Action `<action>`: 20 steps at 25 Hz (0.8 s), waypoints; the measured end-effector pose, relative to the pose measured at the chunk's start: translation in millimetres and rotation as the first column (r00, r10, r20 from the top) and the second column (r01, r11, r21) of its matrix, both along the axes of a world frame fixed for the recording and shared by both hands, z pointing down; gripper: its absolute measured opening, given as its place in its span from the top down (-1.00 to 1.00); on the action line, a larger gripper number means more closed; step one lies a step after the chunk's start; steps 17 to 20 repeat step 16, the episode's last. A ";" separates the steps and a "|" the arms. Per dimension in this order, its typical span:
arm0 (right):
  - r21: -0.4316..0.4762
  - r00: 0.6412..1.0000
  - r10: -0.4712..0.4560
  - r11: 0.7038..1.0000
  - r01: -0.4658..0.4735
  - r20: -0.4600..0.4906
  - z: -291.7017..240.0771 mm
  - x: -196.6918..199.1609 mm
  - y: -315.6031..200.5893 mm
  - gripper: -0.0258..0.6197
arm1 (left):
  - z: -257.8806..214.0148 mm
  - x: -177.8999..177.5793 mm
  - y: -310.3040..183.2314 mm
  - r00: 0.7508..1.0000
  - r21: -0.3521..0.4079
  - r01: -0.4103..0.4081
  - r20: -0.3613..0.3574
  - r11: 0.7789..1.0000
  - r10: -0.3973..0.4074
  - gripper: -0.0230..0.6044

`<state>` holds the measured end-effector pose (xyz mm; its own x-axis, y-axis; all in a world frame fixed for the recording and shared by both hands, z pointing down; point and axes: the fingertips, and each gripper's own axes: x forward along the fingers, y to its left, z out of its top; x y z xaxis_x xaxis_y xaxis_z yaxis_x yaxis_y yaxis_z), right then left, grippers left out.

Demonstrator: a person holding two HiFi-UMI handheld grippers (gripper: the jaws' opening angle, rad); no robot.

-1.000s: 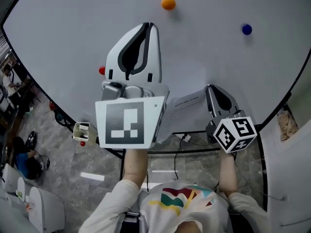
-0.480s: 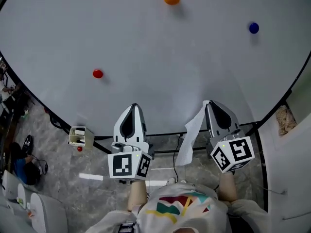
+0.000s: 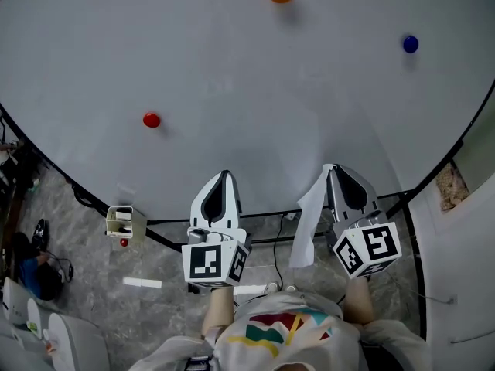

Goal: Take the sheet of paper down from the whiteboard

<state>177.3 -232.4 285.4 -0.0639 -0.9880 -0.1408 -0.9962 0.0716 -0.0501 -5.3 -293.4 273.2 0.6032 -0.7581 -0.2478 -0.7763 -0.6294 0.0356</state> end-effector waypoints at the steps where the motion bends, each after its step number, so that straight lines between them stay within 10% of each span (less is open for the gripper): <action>1: 0.001 1.000 0.003 1.000 -0.003 -0.001 0.6 -0.4 -1.3 0.87 | 0.5 -0.8 -1.7 1.000 0.002 0.000 -0.001 1.000 0.000 0.80; 20: -0.004 1.000 -0.008 1.000 0.008 -0.013 5.9 -7.7 -17.3 0.87 | 6.3 7.7 -18.5 1.000 0.000 -0.015 0.001 1.000 0.015 0.79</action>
